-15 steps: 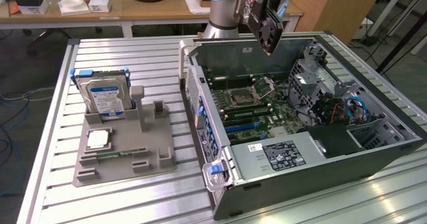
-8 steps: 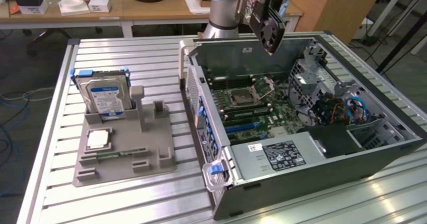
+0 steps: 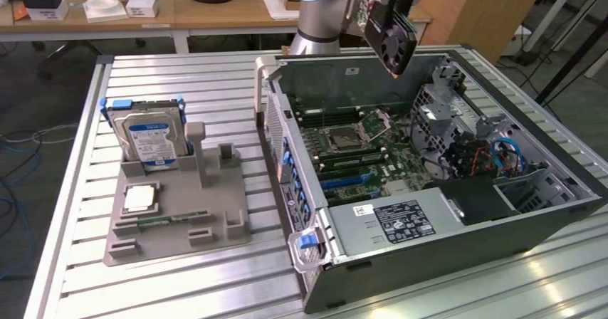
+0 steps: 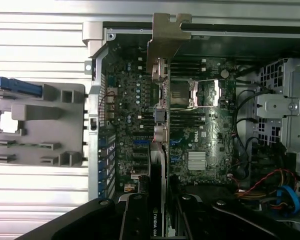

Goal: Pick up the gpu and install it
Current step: 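Pick up the gpu and move the gpu toward the slot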

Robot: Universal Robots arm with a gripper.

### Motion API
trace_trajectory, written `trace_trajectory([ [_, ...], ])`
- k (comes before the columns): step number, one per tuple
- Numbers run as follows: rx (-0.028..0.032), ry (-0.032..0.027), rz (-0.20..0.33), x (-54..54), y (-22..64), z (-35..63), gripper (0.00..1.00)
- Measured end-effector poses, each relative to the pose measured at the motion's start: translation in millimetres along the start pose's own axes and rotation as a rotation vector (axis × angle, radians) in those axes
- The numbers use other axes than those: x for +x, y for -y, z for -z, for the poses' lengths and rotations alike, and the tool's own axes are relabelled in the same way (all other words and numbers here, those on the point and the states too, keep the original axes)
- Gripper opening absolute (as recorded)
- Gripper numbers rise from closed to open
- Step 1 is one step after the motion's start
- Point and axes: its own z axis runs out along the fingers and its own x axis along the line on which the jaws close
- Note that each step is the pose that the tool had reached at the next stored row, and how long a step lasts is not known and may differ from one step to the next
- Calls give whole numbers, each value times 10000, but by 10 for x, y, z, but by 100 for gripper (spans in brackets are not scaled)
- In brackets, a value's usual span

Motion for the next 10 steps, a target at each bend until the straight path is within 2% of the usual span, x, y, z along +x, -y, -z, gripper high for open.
trace_trajectory([
  [10,1,-3,67,-108,-1,0,26],
])
